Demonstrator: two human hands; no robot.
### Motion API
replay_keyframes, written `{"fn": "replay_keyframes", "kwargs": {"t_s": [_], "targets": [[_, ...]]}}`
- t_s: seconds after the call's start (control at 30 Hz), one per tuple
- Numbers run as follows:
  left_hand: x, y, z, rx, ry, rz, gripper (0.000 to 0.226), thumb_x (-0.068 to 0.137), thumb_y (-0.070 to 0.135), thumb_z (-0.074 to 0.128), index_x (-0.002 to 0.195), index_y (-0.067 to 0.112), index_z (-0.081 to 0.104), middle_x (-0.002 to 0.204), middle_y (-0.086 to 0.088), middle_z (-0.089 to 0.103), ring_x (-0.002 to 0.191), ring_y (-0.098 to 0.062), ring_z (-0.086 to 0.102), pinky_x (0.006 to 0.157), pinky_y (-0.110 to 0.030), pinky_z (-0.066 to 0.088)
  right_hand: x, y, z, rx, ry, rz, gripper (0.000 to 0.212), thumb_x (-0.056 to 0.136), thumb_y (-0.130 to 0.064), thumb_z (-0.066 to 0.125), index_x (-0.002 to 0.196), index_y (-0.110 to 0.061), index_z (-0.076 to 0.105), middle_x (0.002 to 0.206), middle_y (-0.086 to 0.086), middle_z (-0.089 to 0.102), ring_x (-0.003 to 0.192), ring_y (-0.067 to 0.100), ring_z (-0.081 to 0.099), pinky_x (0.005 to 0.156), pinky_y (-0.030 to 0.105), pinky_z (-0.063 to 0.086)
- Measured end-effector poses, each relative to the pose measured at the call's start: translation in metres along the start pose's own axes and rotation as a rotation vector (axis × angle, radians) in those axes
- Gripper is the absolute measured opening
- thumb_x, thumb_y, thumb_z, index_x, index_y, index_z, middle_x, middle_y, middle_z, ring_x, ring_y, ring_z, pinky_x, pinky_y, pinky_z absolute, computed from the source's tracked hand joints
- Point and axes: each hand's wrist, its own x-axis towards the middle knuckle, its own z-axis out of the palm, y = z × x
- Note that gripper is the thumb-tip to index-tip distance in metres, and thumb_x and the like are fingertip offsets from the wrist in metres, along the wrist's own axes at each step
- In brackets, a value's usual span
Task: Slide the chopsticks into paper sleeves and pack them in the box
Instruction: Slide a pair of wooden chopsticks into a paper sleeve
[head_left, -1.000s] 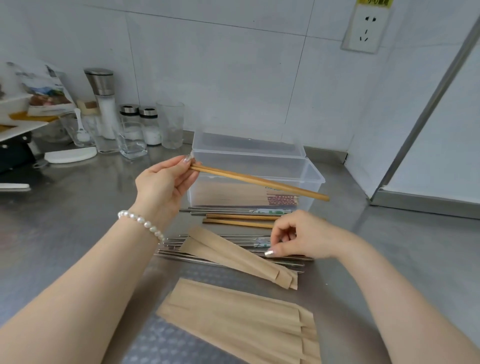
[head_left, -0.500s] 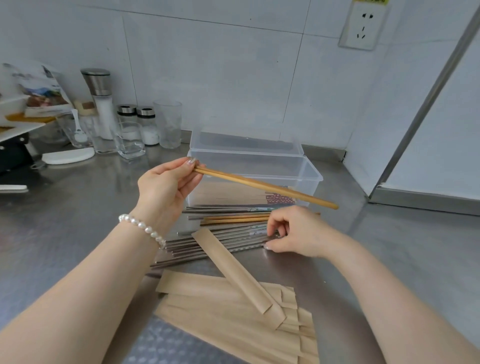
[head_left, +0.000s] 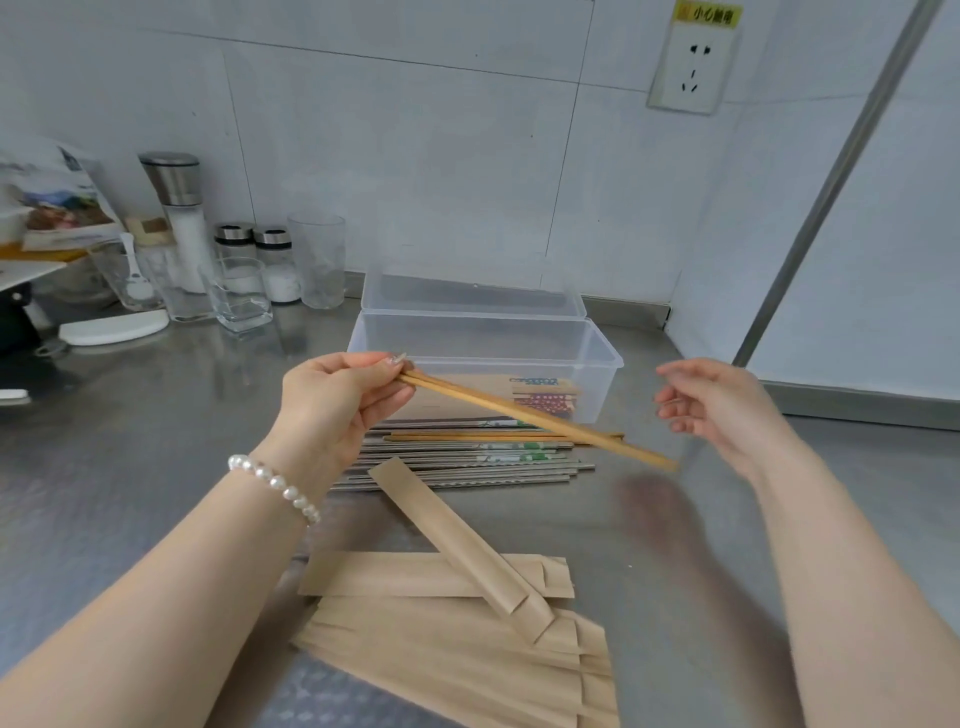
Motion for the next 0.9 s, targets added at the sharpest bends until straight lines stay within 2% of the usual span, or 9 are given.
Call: {"fn": "replay_keyframes", "kwargs": {"t_s": [0.07, 0.13, 0.2, 0.27, 0.47, 0.6, 0.7, 0.8, 0.9], "targets": [[-0.001, -0.002, 0.002, 0.100, -0.028, 0.006, 0.005, 0.080, -0.008, 0.060, 0.077, -0.004, 0.060, 0.066, -0.013, 0.070, 0.065, -0.022, 0.070, 0.056, -0.024, 0.057, -0.007, -0.007, 0.003, -0.042, -0.184, -0.036, 0.013, 0.092, -0.014, 0.053, 0.098, -0.008, 0.063, 0.077, 0.009, 0.063, 0.066, 0.019, 0.058, 0.061, 0.025, 0.044], [-0.002, -0.005, 0.004, 0.199, -0.047, 0.018, 0.009, 0.081, -0.008, 0.060, 0.073, -0.003, 0.059, 0.064, -0.013, 0.069, 0.062, -0.023, 0.070, 0.055, -0.025, 0.057, -0.020, -0.013, 0.019, -0.280, -0.408, -0.112, 0.007, 0.082, -0.014, 0.066, 0.089, -0.014, 0.067, 0.076, 0.002, 0.068, 0.069, 0.014, 0.061, 0.064, 0.024, 0.048], [-0.001, -0.007, 0.004, 0.283, -0.057, 0.013, 0.012, 0.080, -0.007, 0.061, 0.070, -0.002, 0.058, 0.060, -0.012, 0.068, 0.058, -0.022, 0.069, 0.052, -0.025, 0.057, -0.030, -0.014, 0.039, -0.505, -0.564, -0.158, 0.018, 0.069, -0.011, 0.078, 0.083, -0.019, 0.069, 0.073, -0.005, 0.067, 0.067, 0.006, 0.060, 0.066, 0.020, 0.050], [0.002, -0.008, 0.002, 0.370, -0.077, -0.017, 0.013, 0.079, -0.004, 0.063, 0.069, -0.001, 0.056, 0.057, -0.011, 0.068, 0.056, -0.021, 0.069, 0.050, -0.024, 0.056, -0.036, -0.009, 0.057, -0.645, -0.645, -0.175, 0.029, 0.063, -0.012, 0.084, 0.081, -0.025, 0.066, 0.074, -0.006, 0.061, 0.065, 0.003, 0.054, 0.066, 0.018, 0.048], [0.007, -0.008, -0.008, 0.754, -0.120, -0.003, 0.016, 0.074, 0.005, 0.073, 0.070, 0.001, 0.059, 0.065, -0.015, 0.070, 0.064, -0.024, 0.070, 0.058, -0.029, 0.058, -0.031, 0.002, 0.066, -0.780, -0.586, -0.218, 0.029, 0.064, -0.016, 0.084, 0.071, -0.032, 0.060, 0.066, -0.008, 0.051, 0.058, 0.004, 0.046, 0.060, 0.017, 0.038], [0.011, -0.008, -0.012, 1.267, -0.040, 0.219, 0.017, 0.072, 0.023, 0.077, 0.066, 0.013, 0.064, 0.066, 0.003, 0.063, 0.067, -0.016, 0.059, 0.063, -0.027, 0.044, -0.028, 0.004, 0.066, -0.798, -0.552, -0.217, 0.027, 0.064, -0.013, 0.083, 0.070, -0.028, 0.061, 0.063, -0.007, 0.052, 0.057, 0.005, 0.047, 0.059, 0.019, 0.039], [0.007, -0.007, -0.010, 1.325, -0.046, 0.349, 0.016, 0.070, 0.028, 0.077, 0.066, 0.021, 0.063, 0.069, 0.010, 0.061, 0.075, -0.013, 0.059, 0.066, -0.025, 0.042, -0.025, 0.006, 0.066, -0.806, -0.521, -0.217, 0.026, 0.065, -0.013, 0.083, 0.065, -0.026, 0.060, 0.061, -0.006, 0.053, 0.057, 0.007, 0.048, 0.058, 0.018, 0.040], [-0.003, -0.006, -0.003, 1.233, -0.312, 0.426, 0.021, 0.061, 0.031, 0.083, 0.072, 0.024, 0.067, 0.074, 0.014, 0.062, 0.073, -0.001, 0.056, 0.066, -0.016, 0.042, -0.025, 0.007, 0.065, -0.785, -0.491, -0.207, 0.022, 0.066, -0.017, 0.083, 0.066, -0.022, 0.062, 0.062, -0.006, 0.054, 0.056, 0.007, 0.047, 0.056, 0.017, 0.040], [-0.019, -0.008, 0.007, 1.222, -0.688, 0.385, 0.038, 0.047, 0.041, 0.088, 0.079, 0.030, 0.070, 0.086, 0.016, 0.060, 0.085, 0.003, 0.053, 0.079, -0.012, 0.040, -0.023, 0.008, 0.063, -0.757, -0.457, -0.207, 0.019, 0.069, -0.017, 0.081, 0.067, -0.021, 0.063, 0.061, -0.007, 0.054, 0.055, 0.005, 0.046, 0.056, 0.016, 0.039]]}}
